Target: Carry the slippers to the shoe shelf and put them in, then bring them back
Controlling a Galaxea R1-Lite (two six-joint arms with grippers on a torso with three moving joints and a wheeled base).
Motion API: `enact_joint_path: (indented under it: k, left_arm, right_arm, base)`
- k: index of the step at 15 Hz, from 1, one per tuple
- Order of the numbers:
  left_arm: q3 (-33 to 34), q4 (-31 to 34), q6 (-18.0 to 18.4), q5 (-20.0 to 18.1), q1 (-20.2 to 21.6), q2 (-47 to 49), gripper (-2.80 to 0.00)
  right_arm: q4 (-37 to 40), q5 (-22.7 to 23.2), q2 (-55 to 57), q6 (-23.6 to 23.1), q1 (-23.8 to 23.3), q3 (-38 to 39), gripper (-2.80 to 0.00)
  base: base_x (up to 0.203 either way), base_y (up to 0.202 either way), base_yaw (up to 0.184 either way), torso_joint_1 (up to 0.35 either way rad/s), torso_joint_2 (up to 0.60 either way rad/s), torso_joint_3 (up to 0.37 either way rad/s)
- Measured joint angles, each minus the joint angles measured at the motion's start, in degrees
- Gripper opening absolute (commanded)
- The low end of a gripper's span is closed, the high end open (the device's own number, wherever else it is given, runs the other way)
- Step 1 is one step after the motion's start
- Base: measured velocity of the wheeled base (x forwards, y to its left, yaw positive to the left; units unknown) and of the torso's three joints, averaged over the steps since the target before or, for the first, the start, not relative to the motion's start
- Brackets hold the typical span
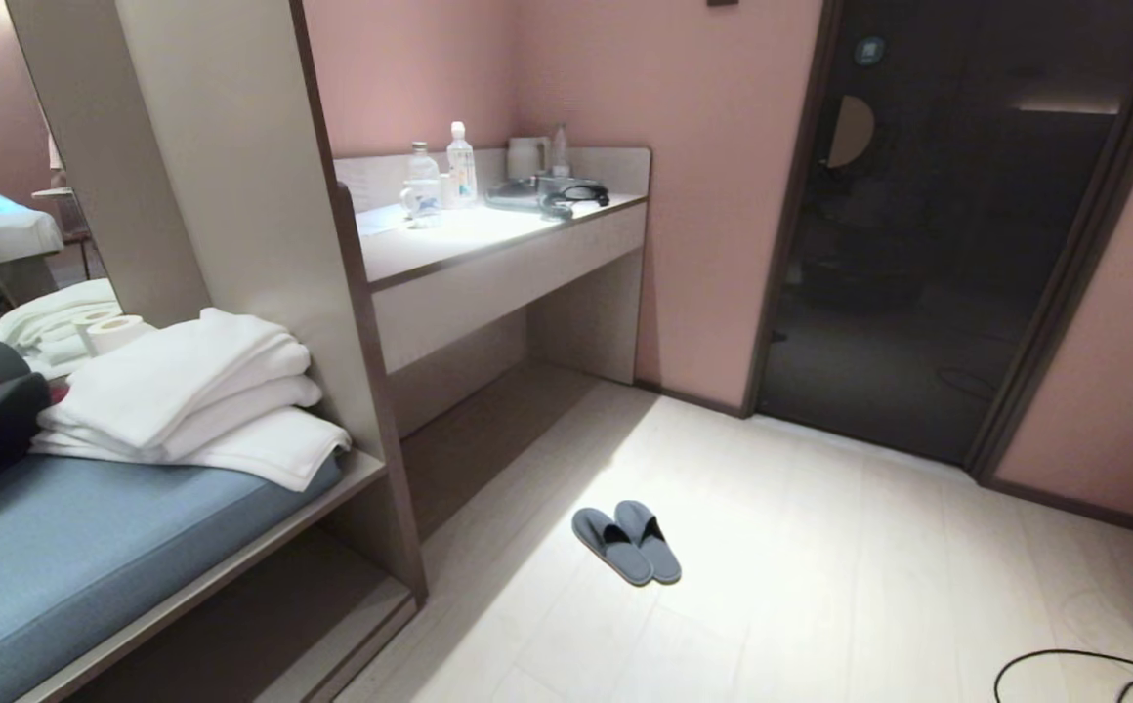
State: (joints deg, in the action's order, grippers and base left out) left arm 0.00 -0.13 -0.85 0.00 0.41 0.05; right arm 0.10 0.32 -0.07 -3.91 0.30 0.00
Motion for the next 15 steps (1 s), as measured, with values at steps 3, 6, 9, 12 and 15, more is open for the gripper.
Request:
enact_joint_path:
  k: [3,6,9,12,15]
  left_arm:
    - [0.0,-0.03,0.0,0.0,0.0,0.0,-2.8]
    - [0.0,-0.06,0.0,0.0,0.0,0.0,-2.8]
    - [0.0,-0.06,-0.01,-0.02,0.0,0.0,-2.8]
    - [0.0,-0.03,0.06,-0.02,0.0,0.0,-2.8]
    - [0.0,-0.01,0.09,0.0,0.0,0.0,-2.8]
  right_arm:
    - [0.0,0.05,0.0,-0.03,-0.01,0.0,-2.8]
    - [0.0,0.06,0.0,-0.01,0.0,0.0,-2.8]
    - [0.01,0.08,0.0,0.0,0.0,0.0,-2.8]
    - [-0.02,0.09,0.0,0.05,0.0,0.0,-2.8]
    - [0.0,0.09,0.0,-0.13,0.0,-0.02,-2.8]
  base:
    - [-0.197,0.0,0.002,0.002,0.0,-0.001]
    - [-0.198,0.0,0.001,0.001,0.0,0.002]
    - [-0.195,0.0,0.0,0.0,0.0,0.001]
    - [-0.183,0.0,0.002,-0.001,0.0,0.002]
    - [-0.035,0.0,-0.002,0.001,0.0,0.002]
